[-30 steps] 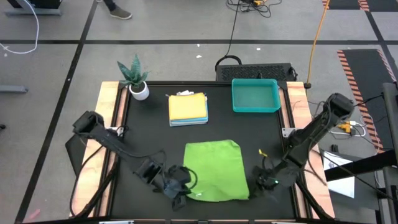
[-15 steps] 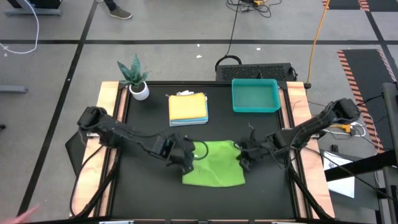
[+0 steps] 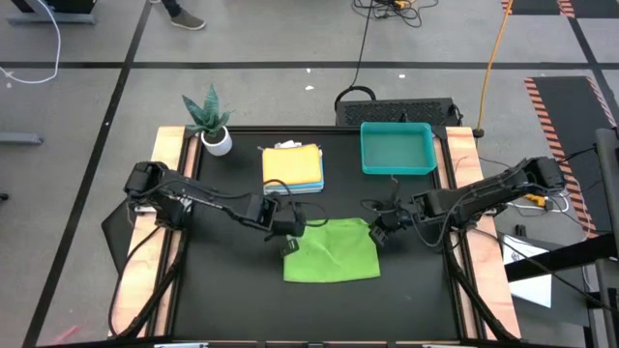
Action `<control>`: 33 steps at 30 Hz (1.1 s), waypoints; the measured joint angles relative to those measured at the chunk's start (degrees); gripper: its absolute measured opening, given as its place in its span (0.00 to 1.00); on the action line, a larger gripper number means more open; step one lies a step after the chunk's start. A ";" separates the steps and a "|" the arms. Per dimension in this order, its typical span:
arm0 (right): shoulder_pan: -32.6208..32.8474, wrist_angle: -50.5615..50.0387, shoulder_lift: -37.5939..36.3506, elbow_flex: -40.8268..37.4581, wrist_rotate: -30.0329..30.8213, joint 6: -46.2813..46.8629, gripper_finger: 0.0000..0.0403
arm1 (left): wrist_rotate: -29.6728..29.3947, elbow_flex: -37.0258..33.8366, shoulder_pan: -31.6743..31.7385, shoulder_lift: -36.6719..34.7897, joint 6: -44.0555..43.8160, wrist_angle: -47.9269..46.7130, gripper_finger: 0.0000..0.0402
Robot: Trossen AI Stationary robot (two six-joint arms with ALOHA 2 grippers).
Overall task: Fold microfiber towels
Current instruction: Fold the green microfiber towel
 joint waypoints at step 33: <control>-3.19 5.77 -4.89 -6.03 -8.65 3.90 0.24 | 3.55 -4.90 1.58 -3.36 -1.56 20.36 0.15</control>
